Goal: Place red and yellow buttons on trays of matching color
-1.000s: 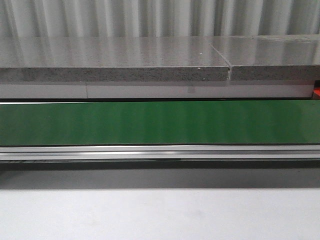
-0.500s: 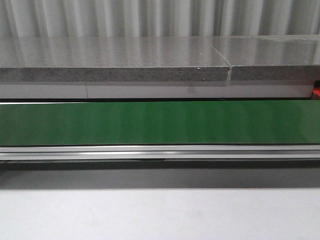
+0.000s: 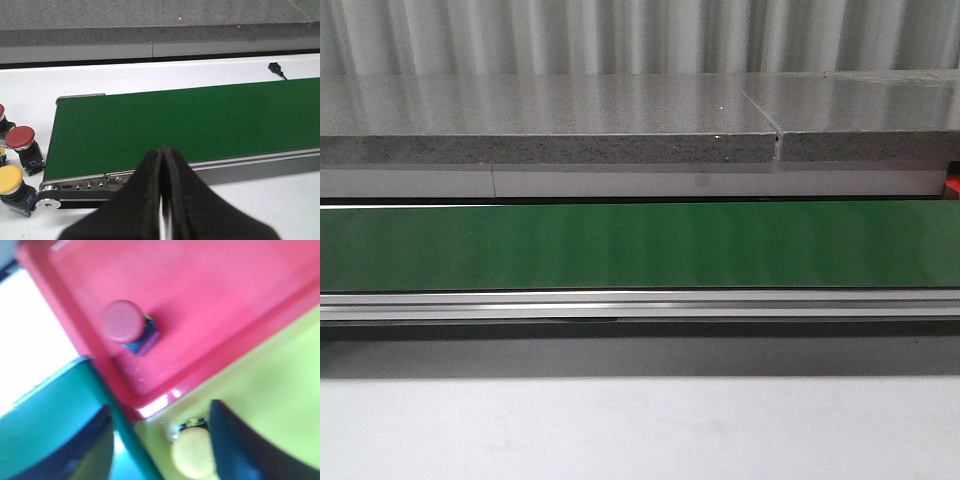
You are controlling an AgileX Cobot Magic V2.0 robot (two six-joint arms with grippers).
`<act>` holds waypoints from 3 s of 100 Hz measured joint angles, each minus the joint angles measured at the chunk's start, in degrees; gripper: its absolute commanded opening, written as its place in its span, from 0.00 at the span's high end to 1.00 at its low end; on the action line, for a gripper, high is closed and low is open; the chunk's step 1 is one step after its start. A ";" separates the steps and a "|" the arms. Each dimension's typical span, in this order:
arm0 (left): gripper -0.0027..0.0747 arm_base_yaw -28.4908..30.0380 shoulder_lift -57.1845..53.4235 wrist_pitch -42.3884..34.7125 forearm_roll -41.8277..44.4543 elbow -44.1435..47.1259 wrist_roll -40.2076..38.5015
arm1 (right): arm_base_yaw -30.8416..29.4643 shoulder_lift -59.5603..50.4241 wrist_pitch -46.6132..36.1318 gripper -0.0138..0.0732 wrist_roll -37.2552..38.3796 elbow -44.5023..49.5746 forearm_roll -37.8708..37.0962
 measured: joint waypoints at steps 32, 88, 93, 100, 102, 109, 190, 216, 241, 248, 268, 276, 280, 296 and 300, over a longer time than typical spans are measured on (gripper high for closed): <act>0.99 0.00 0.00 0.00 0.00 0.00 0.00 | 10.12 -9.47 1.24 0.96 -2.97 0.51 -0.07; 0.99 0.00 0.00 0.00 0.00 0.00 0.00 | 29.20 -32.58 -3.59 0.96 -8.07 15.38 -0.21; 0.99 0.00 0.00 0.00 0.00 0.00 0.00 | 29.88 -35.03 -4.31 0.96 -8.19 17.21 -0.21; 0.99 0.00 0.00 0.00 0.00 0.00 0.00 | 30.39 -38.65 -5.05 0.96 -8.18 19.97 -0.21; 0.99 0.00 0.00 0.00 0.00 0.00 0.00 | 30.43 -39.75 -5.18 0.96 -8.32 20.82 -0.21; 0.99 0.00 0.00 0.00 0.00 0.00 0.00 | 30.67 -43.58 -5.82 0.96 -8.32 23.81 -0.21; 0.99 0.00 0.22 -3.03 -0.25 0.00 0.00 | 30.78 -65.68 -5.49 0.96 -8.32 37.69 -0.21; 0.99 0.00 8.33 -3.17 0.67 -1.26 -5.42 | 30.78 -65.68 -5.47 0.96 -8.32 37.69 -0.21; 0.89 2.12 19.62 -0.97 3.85 -8.72 -10.39 | 30.78 -65.68 -5.37 0.96 -8.32 37.69 -0.21; 0.77 3.97 22.85 0.20 4.42 -10.82 -10.42 | 30.78 -65.68 -5.37 0.96 -8.32 37.69 -0.21; 0.24 9.96 29.13 0.90 4.77 -14.55 -10.51 | 30.78 -65.68 -5.37 0.96 -8.32 37.69 -0.21; 0.21 12.97 31.03 0.90 4.84 -14.93 -10.56 | 30.78 -65.68 -5.37 0.96 -8.32 37.69 -0.21; 0.21 14.52 31.94 1.24 4.74 -14.99 -10.56 | 30.78 -65.68 -5.37 0.96 -8.32 37.69 -0.21; 0.27 23.38 37.34 4.96 3.81 -16.95 -10.56 | 30.78 -65.68 -5.37 0.96 -8.32 37.69 -0.21; 0.28 25.71 38.84 6.32 3.38 -17.74 -10.56 | 30.78 -65.68 -5.35 0.96 -8.32 37.69 -0.21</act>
